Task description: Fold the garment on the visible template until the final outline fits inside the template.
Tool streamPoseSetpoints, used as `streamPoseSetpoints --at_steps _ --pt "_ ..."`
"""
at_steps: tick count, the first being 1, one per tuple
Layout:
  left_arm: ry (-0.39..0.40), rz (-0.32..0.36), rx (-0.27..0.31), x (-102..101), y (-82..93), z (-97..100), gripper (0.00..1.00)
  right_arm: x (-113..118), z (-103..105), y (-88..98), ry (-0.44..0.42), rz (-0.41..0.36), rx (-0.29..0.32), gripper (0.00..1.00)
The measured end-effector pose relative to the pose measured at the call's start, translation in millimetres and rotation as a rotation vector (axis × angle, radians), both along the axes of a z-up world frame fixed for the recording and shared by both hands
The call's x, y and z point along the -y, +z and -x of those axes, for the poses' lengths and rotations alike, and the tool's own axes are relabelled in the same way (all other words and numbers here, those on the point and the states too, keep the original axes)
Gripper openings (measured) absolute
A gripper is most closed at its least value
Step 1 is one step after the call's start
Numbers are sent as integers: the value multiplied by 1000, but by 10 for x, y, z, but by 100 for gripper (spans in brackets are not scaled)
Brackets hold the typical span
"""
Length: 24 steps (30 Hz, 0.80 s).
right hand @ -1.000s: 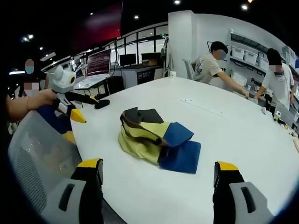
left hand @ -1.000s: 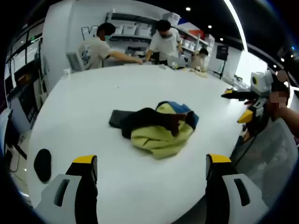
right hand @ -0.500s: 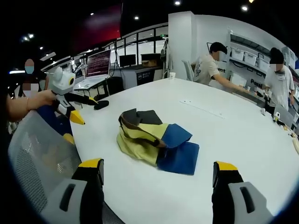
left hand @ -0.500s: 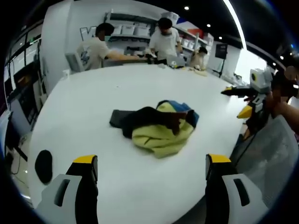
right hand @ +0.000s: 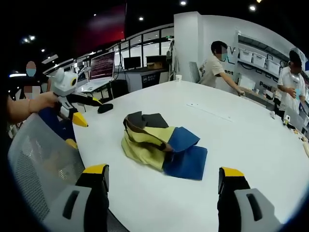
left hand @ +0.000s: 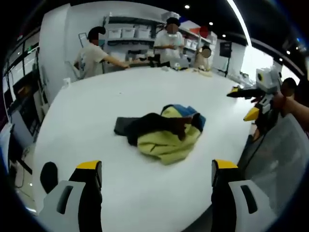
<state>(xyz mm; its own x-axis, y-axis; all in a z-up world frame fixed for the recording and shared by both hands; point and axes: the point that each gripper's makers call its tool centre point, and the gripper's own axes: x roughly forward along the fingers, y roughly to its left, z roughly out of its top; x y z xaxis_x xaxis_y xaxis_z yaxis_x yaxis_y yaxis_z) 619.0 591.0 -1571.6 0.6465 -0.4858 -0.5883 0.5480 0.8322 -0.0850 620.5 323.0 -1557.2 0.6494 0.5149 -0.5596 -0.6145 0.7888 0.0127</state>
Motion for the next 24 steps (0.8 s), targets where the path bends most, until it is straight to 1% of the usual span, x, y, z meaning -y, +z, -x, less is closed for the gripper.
streamPoseSetpoints --at_steps 8,12,16,22,24 --pt "-10 0 2 16 27 27 89 10 0 -26 -2 -5 0 93" --pt "-12 -9 1 0 23 42 88 32 13 -43 -7 -3 -13 91" --pt "-9 -12 2 -13 23 33 87 29 17 -34 0 -2 0 87" --pt "-17 -2 5 -1 42 22 86 5 -11 -35 4 -24 1 84" --pt "-14 -7 10 -9 43 -2 84 2 -15 -40 8 -20 3 83"
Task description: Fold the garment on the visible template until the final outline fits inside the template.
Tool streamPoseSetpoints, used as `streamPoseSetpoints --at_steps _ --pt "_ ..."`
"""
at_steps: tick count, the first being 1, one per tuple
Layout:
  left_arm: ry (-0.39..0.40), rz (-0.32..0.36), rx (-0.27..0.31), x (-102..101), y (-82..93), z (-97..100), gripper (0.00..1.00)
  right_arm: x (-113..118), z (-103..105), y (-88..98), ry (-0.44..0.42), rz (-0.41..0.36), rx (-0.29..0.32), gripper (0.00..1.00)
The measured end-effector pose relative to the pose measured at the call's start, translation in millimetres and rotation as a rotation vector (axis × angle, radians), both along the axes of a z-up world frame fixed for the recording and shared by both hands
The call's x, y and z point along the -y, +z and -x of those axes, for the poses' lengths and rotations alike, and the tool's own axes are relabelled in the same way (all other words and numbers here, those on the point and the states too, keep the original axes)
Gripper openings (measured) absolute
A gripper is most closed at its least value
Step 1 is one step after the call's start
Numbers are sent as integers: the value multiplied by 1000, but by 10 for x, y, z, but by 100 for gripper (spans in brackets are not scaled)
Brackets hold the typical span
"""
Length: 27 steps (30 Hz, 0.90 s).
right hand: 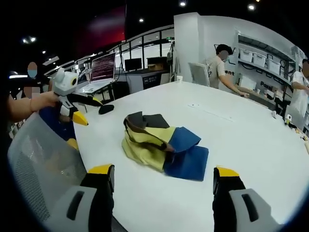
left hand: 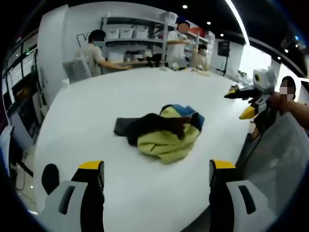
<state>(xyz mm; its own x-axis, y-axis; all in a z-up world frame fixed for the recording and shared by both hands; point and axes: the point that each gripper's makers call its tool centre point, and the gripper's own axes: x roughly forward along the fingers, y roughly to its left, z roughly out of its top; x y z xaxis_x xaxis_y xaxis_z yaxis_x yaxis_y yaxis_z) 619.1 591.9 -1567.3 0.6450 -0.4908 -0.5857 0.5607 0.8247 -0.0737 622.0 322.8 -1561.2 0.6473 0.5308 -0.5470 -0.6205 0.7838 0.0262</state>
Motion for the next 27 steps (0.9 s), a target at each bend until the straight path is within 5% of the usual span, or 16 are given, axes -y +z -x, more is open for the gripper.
streamPoseSetpoints --at_steps 9,13,27 --pt "-13 -3 4 -4 9 -170 79 -30 -138 22 60 24 78 73" --pt "-25 -4 11 25 5 -197 78 -51 -189 57 61 -28 69 69" --pt "-84 7 55 168 -5 -508 72 -152 -478 -110 116 25 90 52"
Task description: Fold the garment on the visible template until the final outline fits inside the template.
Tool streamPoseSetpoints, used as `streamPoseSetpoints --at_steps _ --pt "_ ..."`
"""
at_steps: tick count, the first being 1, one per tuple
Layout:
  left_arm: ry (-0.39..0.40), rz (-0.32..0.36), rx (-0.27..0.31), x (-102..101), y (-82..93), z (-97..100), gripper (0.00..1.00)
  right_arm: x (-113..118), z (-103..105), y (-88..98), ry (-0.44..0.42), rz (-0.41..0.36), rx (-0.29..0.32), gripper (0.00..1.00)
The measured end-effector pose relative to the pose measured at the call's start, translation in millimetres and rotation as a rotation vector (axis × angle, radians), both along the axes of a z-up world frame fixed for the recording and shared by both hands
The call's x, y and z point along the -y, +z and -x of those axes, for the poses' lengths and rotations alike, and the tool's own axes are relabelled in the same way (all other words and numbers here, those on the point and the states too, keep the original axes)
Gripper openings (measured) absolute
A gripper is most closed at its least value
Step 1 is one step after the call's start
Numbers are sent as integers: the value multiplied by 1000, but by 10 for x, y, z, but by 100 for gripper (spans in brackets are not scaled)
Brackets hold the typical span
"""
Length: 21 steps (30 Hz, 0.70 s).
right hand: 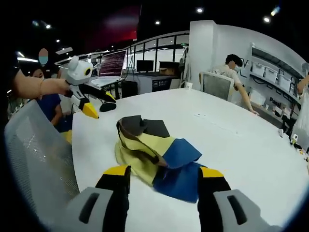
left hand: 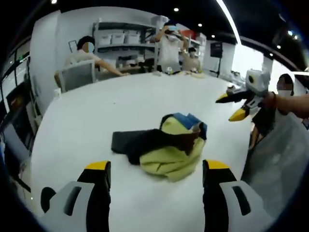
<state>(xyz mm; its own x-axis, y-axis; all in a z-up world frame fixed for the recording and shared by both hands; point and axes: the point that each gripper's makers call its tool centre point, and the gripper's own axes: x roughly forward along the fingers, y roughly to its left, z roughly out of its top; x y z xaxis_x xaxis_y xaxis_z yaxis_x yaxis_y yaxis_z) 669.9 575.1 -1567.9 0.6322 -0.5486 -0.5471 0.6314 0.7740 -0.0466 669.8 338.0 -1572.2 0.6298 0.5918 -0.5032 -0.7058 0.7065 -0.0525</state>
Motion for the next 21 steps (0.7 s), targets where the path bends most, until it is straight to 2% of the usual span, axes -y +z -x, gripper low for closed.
streamPoseSetpoints --at_steps 3,6,12,16,19,21 --pt "-5 -2 14 11 -17 -77 71 -20 -109 -15 -5 -17 3 46" --pt "-9 -3 24 23 -30 -128 70 -15 -162 -35 -13 -19 3 47" --pt "-7 -4 6 28 -103 -218 68 -25 -234 -50 -20 -51 -7 43" --pt "-3 5 8 109 -135 -311 68 -70 -250 -258 18 45 -7 47" --pt "-7 -6 7 139 -147 -360 68 -127 -267 -288 32 55 -20 44" --pt "-8 -4 14 164 -141 -392 68 -159 -281 -313 39 55 -22 46"
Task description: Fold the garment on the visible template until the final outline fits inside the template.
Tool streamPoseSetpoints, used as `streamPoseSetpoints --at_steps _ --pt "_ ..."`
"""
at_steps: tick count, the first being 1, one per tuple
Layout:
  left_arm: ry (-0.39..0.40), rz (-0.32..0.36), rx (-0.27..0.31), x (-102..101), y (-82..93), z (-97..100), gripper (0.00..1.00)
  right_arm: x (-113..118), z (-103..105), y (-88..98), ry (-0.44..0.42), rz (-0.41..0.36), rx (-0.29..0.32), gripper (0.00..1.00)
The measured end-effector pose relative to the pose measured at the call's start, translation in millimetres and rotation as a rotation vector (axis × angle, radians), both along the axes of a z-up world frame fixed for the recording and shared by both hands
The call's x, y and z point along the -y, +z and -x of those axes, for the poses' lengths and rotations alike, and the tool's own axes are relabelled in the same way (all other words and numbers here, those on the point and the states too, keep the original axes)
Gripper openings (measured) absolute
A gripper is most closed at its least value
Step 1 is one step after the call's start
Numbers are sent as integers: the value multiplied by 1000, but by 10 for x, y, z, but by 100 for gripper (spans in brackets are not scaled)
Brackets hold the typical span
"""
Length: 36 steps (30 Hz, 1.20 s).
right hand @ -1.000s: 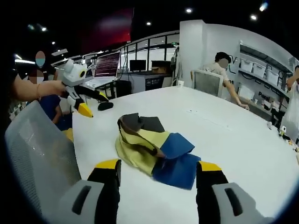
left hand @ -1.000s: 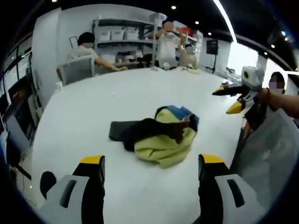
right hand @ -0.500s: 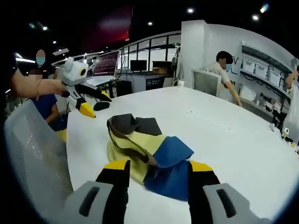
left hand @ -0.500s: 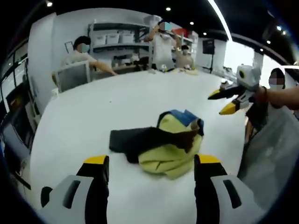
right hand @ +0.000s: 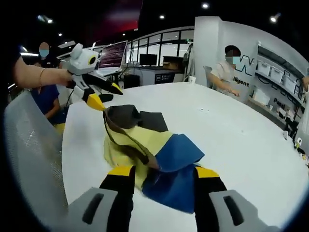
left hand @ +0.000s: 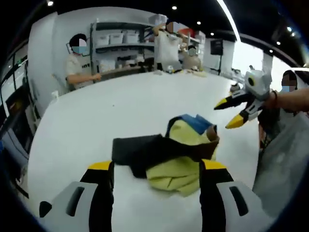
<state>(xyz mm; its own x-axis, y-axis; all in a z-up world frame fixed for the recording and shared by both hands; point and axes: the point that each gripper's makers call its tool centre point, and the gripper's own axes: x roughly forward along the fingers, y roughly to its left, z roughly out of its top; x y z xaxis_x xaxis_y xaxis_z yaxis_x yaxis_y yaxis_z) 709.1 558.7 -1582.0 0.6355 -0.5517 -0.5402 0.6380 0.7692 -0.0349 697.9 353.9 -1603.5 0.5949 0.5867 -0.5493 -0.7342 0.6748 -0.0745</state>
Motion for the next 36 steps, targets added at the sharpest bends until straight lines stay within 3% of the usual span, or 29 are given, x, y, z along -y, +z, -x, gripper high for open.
streamPoseSetpoints --at_steps 2,6,21,25,28,30,36 --pt "2 4 -2 0 -9 -28 67 -8 -12 -9 3 6 3 50" --pt "1 6 -16 17 -53 -86 66 -58 -48 -10 14 -13 8 45" --pt "-44 27 9 162 -76 -229 63 -155 -114 -136 63 4 -9 41" --pt "-105 -7 8 234 -142 -287 63 -202 -95 -176 105 27 -21 39" --pt "-159 -11 23 283 -149 -337 69 -204 -105 -204 107 12 -26 39" --pt "-209 -26 8 308 -199 -318 67 -208 -127 -236 108 11 -28 39" --pt "-259 -49 8 319 -275 -345 62 -195 -153 -267 104 -3 -37 37"
